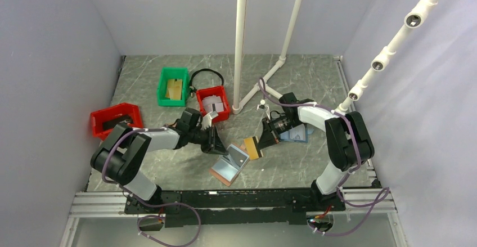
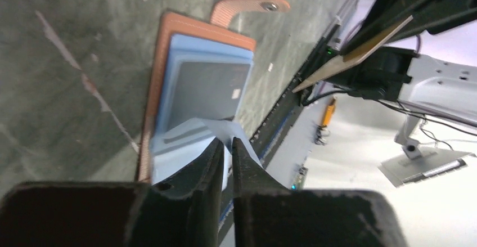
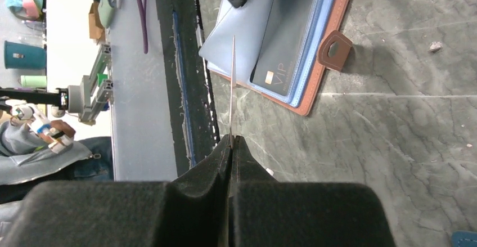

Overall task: Take the credit cards out of the card holder
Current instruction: Place the credit card in the storage box.

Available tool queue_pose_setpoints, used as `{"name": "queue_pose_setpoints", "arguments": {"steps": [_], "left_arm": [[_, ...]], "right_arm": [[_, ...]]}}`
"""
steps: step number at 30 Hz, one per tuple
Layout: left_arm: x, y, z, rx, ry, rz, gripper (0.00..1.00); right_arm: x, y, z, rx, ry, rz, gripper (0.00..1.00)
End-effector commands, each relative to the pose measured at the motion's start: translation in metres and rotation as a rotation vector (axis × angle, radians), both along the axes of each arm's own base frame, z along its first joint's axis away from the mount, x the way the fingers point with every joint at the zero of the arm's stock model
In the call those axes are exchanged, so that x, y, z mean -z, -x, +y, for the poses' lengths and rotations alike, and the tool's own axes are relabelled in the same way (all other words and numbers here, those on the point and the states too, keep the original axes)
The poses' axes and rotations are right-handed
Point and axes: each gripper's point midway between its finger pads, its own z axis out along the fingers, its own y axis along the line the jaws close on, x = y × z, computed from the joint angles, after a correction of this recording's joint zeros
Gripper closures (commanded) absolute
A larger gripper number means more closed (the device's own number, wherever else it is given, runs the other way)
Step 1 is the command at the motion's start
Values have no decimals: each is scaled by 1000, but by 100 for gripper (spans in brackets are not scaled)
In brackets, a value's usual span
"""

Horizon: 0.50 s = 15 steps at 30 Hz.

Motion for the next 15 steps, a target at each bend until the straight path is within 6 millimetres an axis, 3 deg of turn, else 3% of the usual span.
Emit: {"name": "queue_pose_setpoints", "arguments": {"steps": [1,8,15], "left_arm": [[-6,-20,10,-52,-118,-76,80],[-44,-27,36,-190,-222,-210,55],[-66,-27,60,-364,-257,-216,50]], "right_arm": [[-8,-3,3,-9,-38,-26,100],[-12,-2,8,-19,-79,15,100],[-15,-1,13,-24,-85,24,100]]}}
